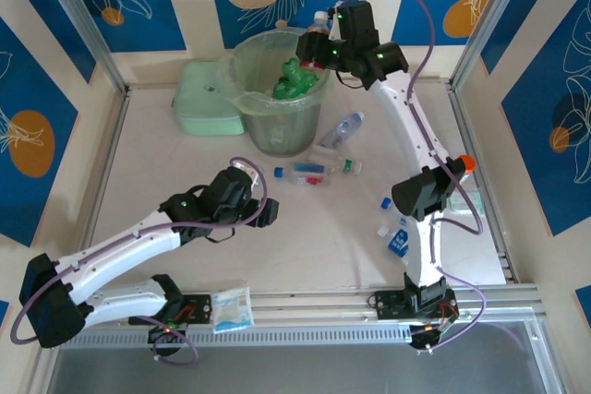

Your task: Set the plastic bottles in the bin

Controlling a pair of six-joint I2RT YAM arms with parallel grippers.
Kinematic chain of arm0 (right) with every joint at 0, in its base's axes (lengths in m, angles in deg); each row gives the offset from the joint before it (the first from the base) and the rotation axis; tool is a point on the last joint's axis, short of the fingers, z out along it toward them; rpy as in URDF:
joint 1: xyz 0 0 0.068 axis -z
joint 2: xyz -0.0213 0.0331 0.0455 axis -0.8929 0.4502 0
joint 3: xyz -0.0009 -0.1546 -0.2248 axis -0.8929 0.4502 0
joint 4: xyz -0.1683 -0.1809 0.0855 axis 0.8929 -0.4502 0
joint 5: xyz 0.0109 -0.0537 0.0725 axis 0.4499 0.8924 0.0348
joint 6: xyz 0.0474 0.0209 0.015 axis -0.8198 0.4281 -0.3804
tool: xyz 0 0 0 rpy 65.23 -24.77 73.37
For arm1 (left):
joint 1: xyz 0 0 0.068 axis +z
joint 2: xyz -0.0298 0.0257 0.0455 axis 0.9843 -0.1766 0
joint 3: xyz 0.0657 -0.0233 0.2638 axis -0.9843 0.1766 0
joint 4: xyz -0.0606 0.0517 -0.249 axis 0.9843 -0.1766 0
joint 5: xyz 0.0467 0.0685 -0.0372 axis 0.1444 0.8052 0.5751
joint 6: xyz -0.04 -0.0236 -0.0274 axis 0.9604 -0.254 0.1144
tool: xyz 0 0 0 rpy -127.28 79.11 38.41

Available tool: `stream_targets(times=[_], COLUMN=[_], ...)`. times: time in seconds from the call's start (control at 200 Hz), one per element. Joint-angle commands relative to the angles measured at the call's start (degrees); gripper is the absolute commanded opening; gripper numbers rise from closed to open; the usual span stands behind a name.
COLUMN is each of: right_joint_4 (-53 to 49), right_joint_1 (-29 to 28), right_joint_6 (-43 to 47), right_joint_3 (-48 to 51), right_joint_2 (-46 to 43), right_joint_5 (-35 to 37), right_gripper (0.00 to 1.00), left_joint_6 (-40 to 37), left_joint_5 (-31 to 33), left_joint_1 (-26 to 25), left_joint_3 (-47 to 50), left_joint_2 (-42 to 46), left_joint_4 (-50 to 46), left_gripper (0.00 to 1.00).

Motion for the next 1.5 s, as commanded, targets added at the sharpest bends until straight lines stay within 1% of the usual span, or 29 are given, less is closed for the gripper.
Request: stream_targets(times=[0.0, 0.165, 0.335, 0.41, 0.5, 0.605, 0.755, 0.865, 0.945, 1.015, 1.095, 1.195, 1.306, 1.371, 1.496], right_joint_4=[-4.7, -3.06, -0.89, 0.9, 3.27, 2.99, -3.74, -9.6, -14.0, -17.02, -16.63, -15.93, -14.2, -14.04, -13.36], right_joint_1=[-0.62, -1.27, -1.63, -1.63, -1.71, -1.63, 0.34, 4.33, 6.8, 8.0, 10.12, 13.86, 18.43, 18.76, 16.86], right_joint_6=[1.24, 1.76, 2.15, 2.09, 1.9, 1.25, -2.15, -8.87, -13.99, -18.1, -20.2, -22.07, -23.27, -24.23, -25.32], right_joint_3=[-5.01, -0.1, 9.56, 17.62, 29.89, 43.46, 59.04, 69.98, 76.41, 80.58, 85.14, 88.36, 91.91, 93.58, 96.5], right_joint_2=[0.45, -3.09, -11.63, -17.68, -26.4, -36.45, -48.43, -54.99, -56.82, -56.87, -57.09, -57.86, -59.96, -61.03, -61.8], right_joint_5=[-0.84, 1.67, 5.25, 6.99, 8.47, 11.56, 16.75, 15.79, 14.53, 15.89, 15.33, 15.56, 13.11, 12.32, 10.03], right_gripper=[0.75, 0.76, 0.76, 0.77, 0.77, 0.79, 0.82, 0.83, 0.84, 0.84, 0.84, 0.85, 0.85, 0.85, 0.85], left_joint_6=[0.63, 0.56, 0.29, 0.12, -0.29, -0.75, -1.2, -1.37, -1.45, -1.37, -1.28, -1.2, -1.19, -1.19, -1.11], left_joint_5=[1.12, 1.34, 1.56, 1.85, 2.26, 2.27, 1.67, 1.52, 1.32, 1.14, 0.78, 0.77, 0.78, 0.86, 0.95], left_joint_1=[-0.34, -0.34, -0.35, -0.34, -0.39, -0.34, -0.35, -0.39, -0.36, -0.32, -0.3, -0.35, -0.35, -0.35, -0.33], left_joint_3=[-1.06, -1.15, -1.6, -1.52, -1.59, -1.69, -2.02, -2.35, -2.57, -2.66, -2.83, -2.84, -2.8, -2.66, -2.18], left_joint_2=[1.19, 1.99, 2.33, 2.6, 2.77, 2.94, 3.04, 2.46, 1.91, 1.51, 1.06, 0.96, 1.27, 1.39, 1.55], left_joint_4=[-1.06, -1.23, -1.41, -1.17, -1.15, -0.87, -0.34, -0.05, 0.2, 0.65, 0.78, 0.37, -0.18, -0.45, -0.11], left_gripper=[0.8, 0.81, 0.81, 0.81, 0.81, 0.81, 0.81, 0.81, 0.81, 0.81, 0.81, 0.81, 0.81, 0.81, 0.81])
